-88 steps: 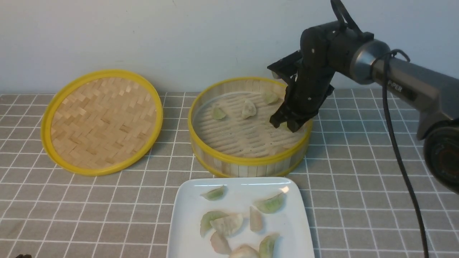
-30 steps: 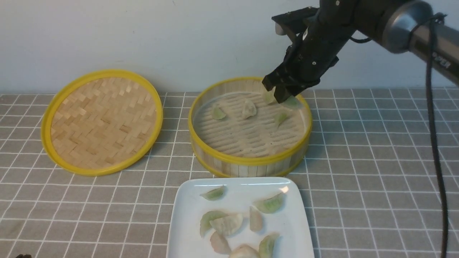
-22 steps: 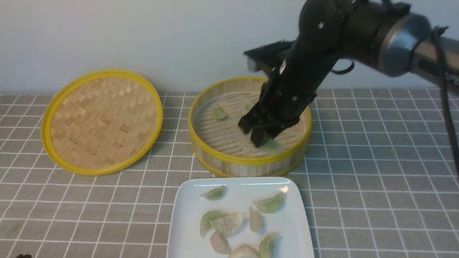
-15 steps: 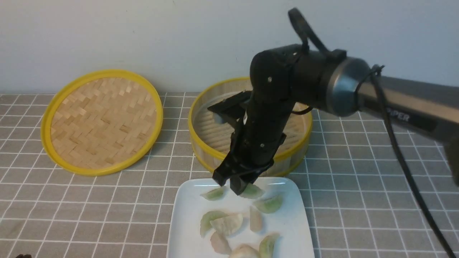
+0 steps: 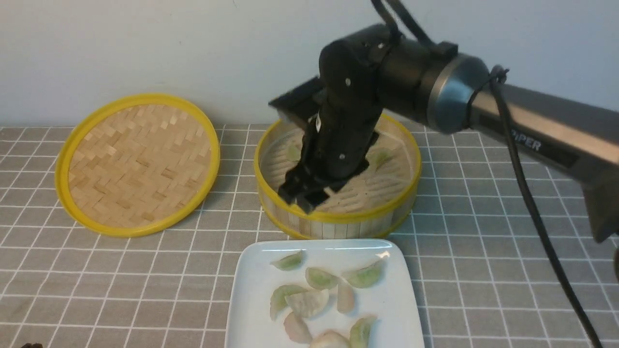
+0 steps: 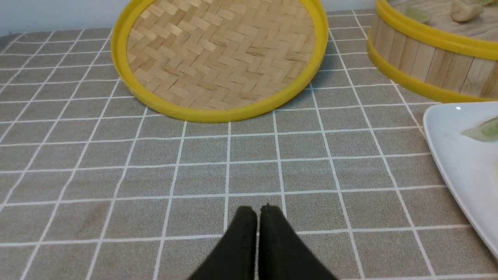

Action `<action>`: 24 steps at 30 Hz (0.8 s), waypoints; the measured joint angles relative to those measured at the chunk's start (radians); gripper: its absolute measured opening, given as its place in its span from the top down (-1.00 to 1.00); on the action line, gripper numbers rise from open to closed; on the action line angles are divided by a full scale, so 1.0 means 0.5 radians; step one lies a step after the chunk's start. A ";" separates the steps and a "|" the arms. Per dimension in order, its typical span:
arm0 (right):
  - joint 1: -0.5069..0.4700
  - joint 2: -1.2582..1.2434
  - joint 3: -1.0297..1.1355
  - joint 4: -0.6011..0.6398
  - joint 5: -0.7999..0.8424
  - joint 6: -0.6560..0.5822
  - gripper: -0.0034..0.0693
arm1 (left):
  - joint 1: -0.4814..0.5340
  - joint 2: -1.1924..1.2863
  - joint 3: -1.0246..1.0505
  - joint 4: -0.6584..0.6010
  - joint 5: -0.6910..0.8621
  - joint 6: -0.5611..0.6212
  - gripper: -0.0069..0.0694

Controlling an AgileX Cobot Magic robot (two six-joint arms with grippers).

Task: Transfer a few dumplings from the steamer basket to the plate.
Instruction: Use the right arm to grab a dumpling from inside the steamer

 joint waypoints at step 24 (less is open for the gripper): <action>-0.520 0.719 -0.664 0.086 -0.116 0.230 -0.25 | 0.000 0.000 0.000 0.000 0.000 0.000 0.83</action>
